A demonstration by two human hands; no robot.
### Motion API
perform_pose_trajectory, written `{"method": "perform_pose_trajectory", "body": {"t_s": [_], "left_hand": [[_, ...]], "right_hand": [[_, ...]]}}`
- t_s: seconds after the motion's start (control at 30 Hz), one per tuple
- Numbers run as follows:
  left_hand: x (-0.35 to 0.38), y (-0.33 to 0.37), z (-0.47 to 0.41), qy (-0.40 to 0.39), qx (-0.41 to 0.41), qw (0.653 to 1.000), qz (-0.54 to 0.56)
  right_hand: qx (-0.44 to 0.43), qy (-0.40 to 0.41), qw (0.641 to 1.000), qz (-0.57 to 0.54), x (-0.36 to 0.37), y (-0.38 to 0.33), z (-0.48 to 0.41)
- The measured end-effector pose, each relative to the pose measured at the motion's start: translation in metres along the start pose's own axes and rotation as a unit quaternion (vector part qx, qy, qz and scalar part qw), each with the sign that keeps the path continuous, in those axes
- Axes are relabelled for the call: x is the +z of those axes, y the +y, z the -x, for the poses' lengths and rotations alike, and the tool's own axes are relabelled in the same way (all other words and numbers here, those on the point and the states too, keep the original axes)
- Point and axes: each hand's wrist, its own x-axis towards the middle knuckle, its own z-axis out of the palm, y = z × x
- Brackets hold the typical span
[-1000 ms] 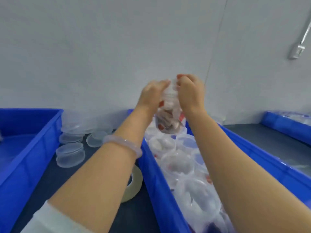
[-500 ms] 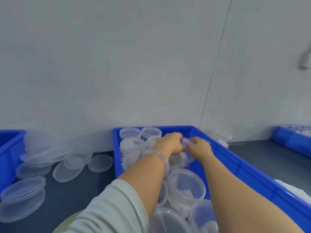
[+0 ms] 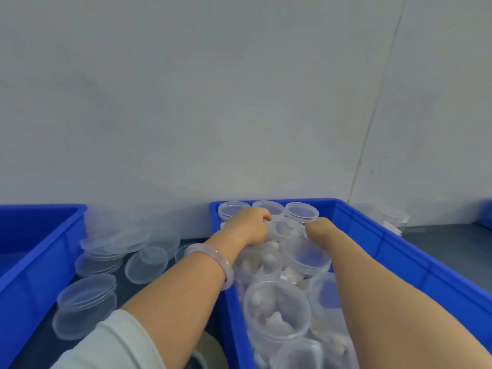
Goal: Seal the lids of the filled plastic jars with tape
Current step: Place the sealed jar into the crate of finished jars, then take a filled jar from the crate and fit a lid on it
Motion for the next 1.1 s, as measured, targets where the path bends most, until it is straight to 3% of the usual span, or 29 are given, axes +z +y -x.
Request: {"method": "perform_pose_trajectory", "body": {"t_s": [0.07, 0.13, 0.33, 0.5, 0.6, 0.67, 0.73, 0.87, 1.0, 1.1], "left_hand": [[-0.008, -0.022, 0.012, 0.017, -0.018, 1.0, -0.001], [-0.019, -0.041, 0.03, 0.025, -0.043, 0.998, -0.026], [-0.079, -0.102, 0.108, 0.094, -0.14, 0.977, -0.127], [-0.141, -0.18, 0.21, 0.122, -0.292, 0.92, -0.23], [-0.165, -0.226, 0.268, 0.106, -0.378, 0.885, -0.248], [-0.174, -0.248, 0.306, 0.117, -0.424, 0.857, -0.268], [-0.179, -0.265, 0.333, 0.136, -0.47, 0.827, -0.276], [-0.178, -0.278, 0.349, 0.176, -0.499, 0.803, -0.273], [-0.178, -0.279, 0.351, 0.23, -0.545, 0.775, -0.222], [-0.175, -0.272, 0.357, 0.231, -0.507, 0.808, -0.192]], "right_hand": [[-0.029, 0.039, 0.989, 0.139, 0.001, -0.016, 0.008], [-0.092, 0.044, 0.977, 0.185, 0.011, -0.038, 0.02], [-0.305, -0.048, 0.937, 0.161, 0.1, -0.124, 0.087], [-0.423, -0.138, 0.887, 0.121, 0.19, -0.199, 0.177], [-0.44, -0.142, 0.877, 0.131, 0.239, -0.228, 0.218], [-0.448, -0.073, 0.869, 0.197, 0.262, -0.244, 0.244], [-0.491, -0.029, 0.829, 0.265, 0.278, -0.257, 0.268], [-0.544, -0.189, 0.794, 0.194, 0.307, -0.279, 0.317], [-0.567, -0.206, 0.771, 0.202, 0.321, -0.281, 0.334], [-0.54, -0.242, 0.789, 0.165, 0.321, -0.277, 0.329]]}}
